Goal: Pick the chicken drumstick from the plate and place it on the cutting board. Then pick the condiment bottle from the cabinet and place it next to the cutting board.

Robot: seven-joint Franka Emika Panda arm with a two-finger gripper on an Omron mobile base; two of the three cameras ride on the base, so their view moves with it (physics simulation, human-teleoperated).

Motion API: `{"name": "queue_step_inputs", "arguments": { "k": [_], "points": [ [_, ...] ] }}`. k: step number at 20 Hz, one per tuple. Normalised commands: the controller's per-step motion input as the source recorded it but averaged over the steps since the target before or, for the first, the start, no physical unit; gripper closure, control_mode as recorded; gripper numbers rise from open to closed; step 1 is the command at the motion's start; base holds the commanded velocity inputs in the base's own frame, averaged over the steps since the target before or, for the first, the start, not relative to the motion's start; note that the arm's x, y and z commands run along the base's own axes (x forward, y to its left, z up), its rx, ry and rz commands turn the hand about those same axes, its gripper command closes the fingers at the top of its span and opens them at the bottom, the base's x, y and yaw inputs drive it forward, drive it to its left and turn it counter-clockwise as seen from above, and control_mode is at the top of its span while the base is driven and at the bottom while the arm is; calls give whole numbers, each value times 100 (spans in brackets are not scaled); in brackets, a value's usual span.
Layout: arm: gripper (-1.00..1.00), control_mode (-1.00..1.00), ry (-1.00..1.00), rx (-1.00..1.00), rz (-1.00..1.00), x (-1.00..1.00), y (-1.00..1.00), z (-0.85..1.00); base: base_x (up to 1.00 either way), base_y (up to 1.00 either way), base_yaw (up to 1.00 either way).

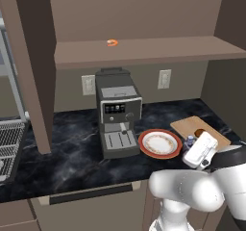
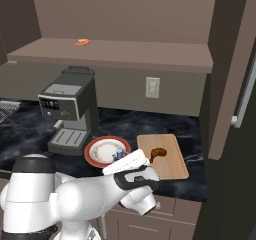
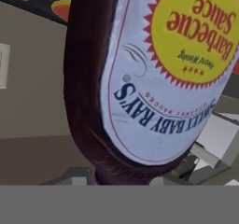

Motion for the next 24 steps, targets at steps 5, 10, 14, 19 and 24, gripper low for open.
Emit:
{"name": "queue_step_inputs", "arguments": {
  "k": [5,10,14,19,24],
  "points": [
    [100,-100,4,-3,-1,12,0,-22,0,0,0],
    [100,-100,3,0,-1,4,0,-18,0,0,0],
    [100,-100,4,0,0,0,0,-17,0,0,0],
    [100,-100,4,0,0,0,0,-17,0,0,0],
    [-100,-100,3,0,0,0,0,-16,0,0,0]
  ]
}}
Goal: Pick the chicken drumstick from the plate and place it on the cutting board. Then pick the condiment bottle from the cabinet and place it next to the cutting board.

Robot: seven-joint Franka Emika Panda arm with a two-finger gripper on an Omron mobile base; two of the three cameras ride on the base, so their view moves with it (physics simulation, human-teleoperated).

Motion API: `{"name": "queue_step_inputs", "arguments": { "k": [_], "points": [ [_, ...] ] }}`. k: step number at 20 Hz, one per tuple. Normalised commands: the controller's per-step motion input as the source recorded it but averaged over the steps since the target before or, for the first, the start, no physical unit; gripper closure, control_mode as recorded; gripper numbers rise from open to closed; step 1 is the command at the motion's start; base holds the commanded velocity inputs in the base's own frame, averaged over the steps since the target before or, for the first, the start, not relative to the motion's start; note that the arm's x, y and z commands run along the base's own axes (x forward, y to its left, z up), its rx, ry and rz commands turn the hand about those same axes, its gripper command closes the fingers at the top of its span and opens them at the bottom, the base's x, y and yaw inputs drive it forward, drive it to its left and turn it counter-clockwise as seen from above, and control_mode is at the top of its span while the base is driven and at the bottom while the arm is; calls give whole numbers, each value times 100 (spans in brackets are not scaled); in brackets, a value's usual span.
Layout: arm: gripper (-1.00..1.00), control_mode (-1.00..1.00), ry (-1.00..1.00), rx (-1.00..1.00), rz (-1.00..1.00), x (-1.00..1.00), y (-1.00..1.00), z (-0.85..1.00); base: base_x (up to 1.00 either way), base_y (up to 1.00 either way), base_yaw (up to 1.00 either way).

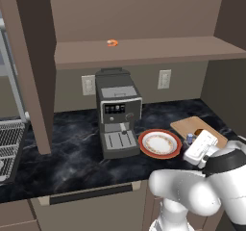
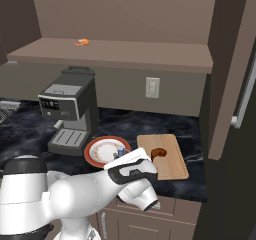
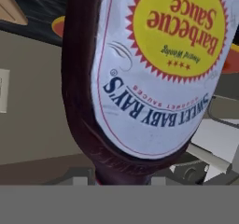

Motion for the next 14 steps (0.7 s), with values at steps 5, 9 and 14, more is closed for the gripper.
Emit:
{"name": "queue_step_inputs", "arguments": {
  "k": [5,9,14],
  "points": [
    [-100,-100,4,1,0,3,-2,-6,0,0,0],
    [-100,-100,2,0,0,0,0,-3,0,0,0],
    [-100,-100,1,0,0,0,0,-1,0,0,0]
  ]
}}
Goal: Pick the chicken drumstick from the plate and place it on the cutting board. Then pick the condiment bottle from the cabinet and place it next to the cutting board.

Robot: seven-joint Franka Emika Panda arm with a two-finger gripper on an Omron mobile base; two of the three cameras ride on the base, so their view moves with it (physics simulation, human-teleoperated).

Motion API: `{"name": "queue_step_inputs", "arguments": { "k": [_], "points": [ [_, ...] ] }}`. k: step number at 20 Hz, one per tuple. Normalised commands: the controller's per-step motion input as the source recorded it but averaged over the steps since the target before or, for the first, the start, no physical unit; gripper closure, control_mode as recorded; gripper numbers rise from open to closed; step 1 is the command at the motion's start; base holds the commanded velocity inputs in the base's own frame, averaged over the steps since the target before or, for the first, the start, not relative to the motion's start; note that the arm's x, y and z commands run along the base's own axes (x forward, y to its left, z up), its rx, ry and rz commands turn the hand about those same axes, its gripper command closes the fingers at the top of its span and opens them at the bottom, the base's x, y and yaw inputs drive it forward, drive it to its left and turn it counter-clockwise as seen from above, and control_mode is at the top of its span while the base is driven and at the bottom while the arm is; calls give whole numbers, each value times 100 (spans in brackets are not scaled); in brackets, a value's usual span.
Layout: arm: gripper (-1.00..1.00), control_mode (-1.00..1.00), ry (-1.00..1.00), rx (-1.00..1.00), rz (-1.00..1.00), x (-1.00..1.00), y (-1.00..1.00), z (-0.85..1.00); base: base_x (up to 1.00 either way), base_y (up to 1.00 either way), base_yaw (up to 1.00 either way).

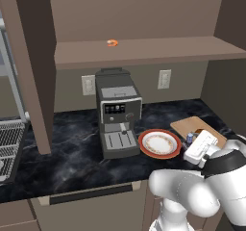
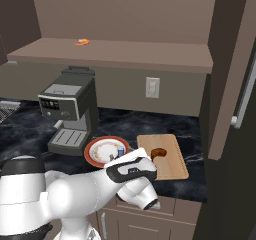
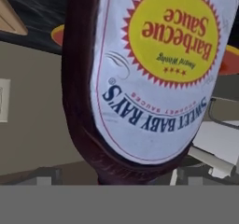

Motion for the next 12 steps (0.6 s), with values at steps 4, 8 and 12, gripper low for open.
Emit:
{"name": "queue_step_inputs", "arguments": {
  "k": [4,8,12],
  "points": [
    [-100,-100,1,0,0,0,0,0,0,0,0],
    [-100,-100,0,1,0,0,0,1,0,0,0],
    [-100,-100,0,2,0,0,0,14,0,0,0]
  ]
}}
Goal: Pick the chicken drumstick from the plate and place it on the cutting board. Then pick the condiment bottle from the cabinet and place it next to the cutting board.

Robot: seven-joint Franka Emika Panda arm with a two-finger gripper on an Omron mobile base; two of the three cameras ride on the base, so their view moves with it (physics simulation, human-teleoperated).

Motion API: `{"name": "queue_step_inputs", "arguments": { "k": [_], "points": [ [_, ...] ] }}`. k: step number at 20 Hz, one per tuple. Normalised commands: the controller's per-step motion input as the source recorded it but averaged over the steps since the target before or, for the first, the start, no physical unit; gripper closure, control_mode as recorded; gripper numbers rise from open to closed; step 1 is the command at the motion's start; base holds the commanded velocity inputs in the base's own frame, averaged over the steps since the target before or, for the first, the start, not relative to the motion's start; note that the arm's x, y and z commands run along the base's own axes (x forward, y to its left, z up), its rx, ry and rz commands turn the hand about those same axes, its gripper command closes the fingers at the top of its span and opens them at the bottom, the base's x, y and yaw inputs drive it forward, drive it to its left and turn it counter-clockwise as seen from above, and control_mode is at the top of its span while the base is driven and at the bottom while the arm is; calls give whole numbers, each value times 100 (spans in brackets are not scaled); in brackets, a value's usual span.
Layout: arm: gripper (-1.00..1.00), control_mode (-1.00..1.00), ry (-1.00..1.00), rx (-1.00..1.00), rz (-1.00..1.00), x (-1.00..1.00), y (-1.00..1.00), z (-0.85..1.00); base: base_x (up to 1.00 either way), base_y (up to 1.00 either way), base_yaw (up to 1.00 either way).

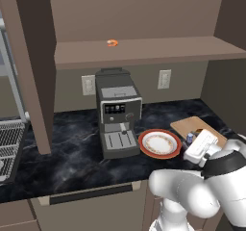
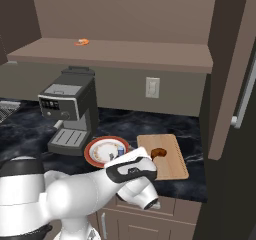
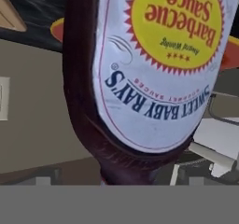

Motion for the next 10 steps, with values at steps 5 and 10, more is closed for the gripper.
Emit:
{"name": "queue_step_inputs", "arguments": {
  "k": [5,10],
  "points": [
    [-100,-100,0,1,0,-1,0,24,0,0,0],
    [-100,-100,0,0,0,-8,0,27,0,0,0]
  ]
}}
